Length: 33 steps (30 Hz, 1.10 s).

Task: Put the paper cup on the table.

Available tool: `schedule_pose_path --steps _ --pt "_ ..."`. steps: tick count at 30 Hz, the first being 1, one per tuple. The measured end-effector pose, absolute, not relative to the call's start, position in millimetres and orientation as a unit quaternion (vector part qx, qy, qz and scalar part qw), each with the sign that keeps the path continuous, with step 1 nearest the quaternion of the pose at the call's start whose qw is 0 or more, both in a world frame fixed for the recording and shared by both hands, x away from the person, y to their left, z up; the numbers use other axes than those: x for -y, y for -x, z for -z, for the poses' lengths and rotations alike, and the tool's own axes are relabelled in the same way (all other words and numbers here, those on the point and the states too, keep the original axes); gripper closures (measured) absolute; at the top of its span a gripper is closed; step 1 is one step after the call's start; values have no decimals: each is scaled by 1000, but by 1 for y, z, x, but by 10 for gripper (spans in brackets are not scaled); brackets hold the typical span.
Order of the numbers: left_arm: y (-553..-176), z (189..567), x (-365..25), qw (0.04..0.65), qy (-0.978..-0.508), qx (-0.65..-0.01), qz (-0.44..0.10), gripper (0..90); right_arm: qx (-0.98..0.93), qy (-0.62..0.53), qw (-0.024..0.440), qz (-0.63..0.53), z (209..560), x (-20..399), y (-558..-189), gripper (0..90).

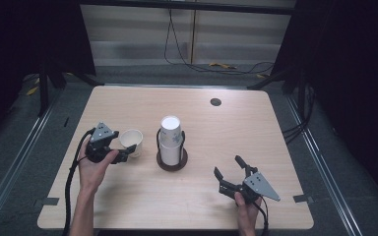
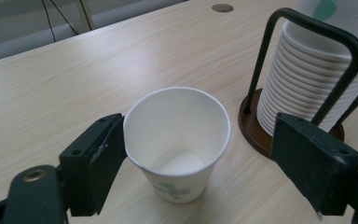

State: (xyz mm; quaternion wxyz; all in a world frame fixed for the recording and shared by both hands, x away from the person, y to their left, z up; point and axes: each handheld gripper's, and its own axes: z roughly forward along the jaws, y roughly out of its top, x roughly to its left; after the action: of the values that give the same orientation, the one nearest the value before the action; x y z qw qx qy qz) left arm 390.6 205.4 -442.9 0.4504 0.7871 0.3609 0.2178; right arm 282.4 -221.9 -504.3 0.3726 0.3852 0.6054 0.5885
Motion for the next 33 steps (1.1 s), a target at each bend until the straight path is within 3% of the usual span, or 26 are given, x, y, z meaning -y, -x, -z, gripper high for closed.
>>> schedule_pose_path --steps 14,27,33 --pt "-345 471 -189 493 -763 -339 -247 208 -605 -385 373 -588 504 222 -282 147" --pt "-329 493 -174 581 -720 -326 -193 156 -606 -384 373 -588 504 222 -283 147" --pt "-328 501 -164 568 -731 -316 -209 162 -606 -384 372 -589 504 222 -282 146"
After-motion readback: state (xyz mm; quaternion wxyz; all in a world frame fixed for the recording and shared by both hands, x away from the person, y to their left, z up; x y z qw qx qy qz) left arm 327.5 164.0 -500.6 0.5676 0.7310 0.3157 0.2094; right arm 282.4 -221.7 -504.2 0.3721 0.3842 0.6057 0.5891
